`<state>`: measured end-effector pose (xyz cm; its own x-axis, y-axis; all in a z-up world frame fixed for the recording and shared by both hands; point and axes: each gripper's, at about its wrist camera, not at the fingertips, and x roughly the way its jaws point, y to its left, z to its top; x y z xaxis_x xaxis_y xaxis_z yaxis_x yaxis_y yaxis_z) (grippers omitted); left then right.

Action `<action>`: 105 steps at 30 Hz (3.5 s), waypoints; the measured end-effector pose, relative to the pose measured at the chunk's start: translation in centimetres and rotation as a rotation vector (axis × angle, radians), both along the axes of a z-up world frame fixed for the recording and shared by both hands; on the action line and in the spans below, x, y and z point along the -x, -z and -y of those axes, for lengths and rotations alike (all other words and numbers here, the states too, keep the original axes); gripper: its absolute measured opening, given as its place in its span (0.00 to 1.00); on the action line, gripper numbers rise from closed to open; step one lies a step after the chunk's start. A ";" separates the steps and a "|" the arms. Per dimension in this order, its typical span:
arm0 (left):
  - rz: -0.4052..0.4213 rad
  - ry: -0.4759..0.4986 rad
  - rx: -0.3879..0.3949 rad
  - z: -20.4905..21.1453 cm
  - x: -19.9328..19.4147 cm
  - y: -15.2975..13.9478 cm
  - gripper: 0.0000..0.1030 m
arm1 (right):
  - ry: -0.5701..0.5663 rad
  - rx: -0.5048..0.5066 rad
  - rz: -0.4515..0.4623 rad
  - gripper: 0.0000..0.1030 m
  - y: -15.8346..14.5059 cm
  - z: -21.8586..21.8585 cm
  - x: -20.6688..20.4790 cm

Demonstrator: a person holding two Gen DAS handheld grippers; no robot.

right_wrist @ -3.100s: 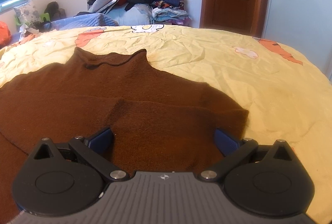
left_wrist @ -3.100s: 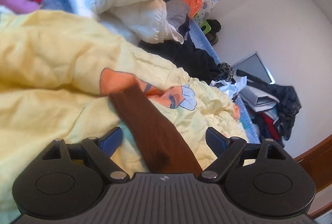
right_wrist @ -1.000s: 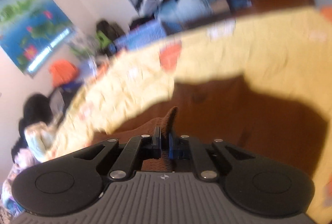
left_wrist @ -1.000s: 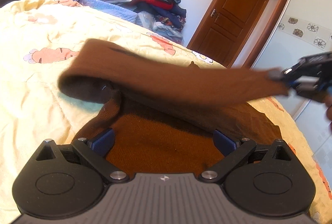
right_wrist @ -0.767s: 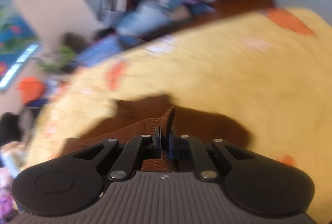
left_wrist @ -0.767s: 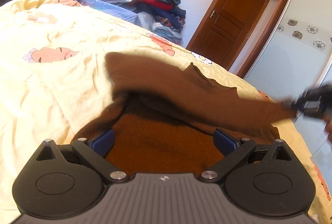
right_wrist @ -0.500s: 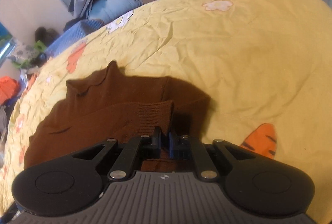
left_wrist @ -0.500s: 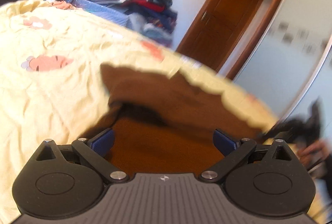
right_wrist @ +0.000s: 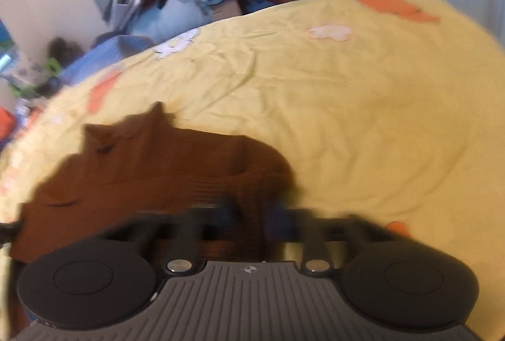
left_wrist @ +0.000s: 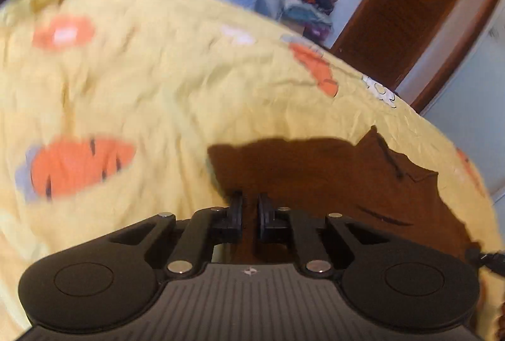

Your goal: Fold small clothes

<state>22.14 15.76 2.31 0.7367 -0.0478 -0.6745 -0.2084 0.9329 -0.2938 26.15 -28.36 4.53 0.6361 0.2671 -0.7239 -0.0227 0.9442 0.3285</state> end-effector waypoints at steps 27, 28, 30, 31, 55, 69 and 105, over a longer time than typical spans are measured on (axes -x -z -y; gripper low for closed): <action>0.049 0.174 -0.395 4.4 12.2 2.3 0.24 | -0.078 0.072 0.070 0.08 0.7 0.7 13.2; 0.042 0.183 -0.387 4.4 12.7 2.0 0.24 | -0.076 0.062 0.051 0.12 0.4 0.6 13.5; 0.038 0.207 -0.317 3.9 14.4 1.3 0.28 | -0.092 0.037 0.041 0.48 -0.4 0.4 15.0; 0.040 0.220 -0.270 3.5 15.5 1.0 0.31 | -0.096 0.009 0.046 0.60 -0.8 0.6 16.1; -0.155 0.306 0.614 -5.4 24.7 4.1 0.68 | -0.121 -0.699 -0.273 0.76 2.8 4.4 29.6; -0.176 0.261 0.337 -4.2 27.9 2.5 0.03 | -0.110 -0.517 -0.191 0.10 1.3 4.7 31.9; 0.020 0.344 -0.028 -2.8 30.6 -4.9 0.46 | -0.111 -0.229 -0.022 0.62 -3.3 3.9 32.0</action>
<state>-8.42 18.57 7.21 0.6937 -0.2769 -0.6650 0.1249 0.9554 -0.2675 -5.80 -32.23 7.88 0.5782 0.4933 -0.6499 -0.1124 0.8371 0.5354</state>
